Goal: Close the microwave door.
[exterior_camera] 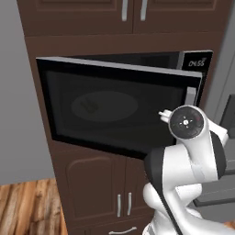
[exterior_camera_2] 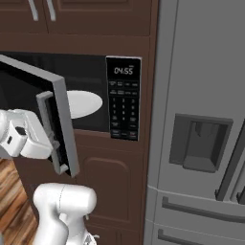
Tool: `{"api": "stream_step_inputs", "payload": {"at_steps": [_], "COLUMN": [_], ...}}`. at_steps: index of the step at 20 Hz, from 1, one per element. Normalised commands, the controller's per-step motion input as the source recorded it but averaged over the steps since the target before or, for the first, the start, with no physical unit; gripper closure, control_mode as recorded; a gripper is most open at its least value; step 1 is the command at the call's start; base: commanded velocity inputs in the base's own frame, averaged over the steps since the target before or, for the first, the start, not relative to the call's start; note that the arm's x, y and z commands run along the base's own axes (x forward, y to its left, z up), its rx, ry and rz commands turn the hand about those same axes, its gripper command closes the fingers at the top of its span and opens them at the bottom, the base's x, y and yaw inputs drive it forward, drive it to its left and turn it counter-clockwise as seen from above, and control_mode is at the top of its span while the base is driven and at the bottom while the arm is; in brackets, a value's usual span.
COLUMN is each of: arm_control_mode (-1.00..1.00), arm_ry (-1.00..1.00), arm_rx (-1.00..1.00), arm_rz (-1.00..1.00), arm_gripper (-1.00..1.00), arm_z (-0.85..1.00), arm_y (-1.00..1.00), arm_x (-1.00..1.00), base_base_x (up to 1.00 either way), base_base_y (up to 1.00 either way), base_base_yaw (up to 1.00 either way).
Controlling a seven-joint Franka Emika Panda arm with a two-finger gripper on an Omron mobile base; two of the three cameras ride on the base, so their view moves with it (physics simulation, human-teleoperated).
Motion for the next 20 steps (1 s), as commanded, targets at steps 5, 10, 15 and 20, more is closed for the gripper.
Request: {"api": "stream_step_inputs", "payload": {"at_steps": [5,10,15,20], "arm_control_mode": [-1.00,-1.00,-1.00,-1.00], "arm_ry": [-0.17,-0.23,-0.23,-0.06], "arm_rx": [0.00,0.00,0.00,0.00], "arm_rz": [0.00,0.00,0.00,0.00], "arm_gripper": [-1.00,-1.00,-1.00,-1.00], "arm_z": [0.00,-0.02,-0.01,0.04], "arm_y": [0.00,0.00,0.00,0.02], "arm_x": [1.00,1.00,1.00,1.00], "base_base_x": [0.00,0.00,0.00,0.00], "base_base_y": [0.00,0.00,0.00,0.00], "base_base_yaw": [0.00,0.00,0.00,0.00]}}
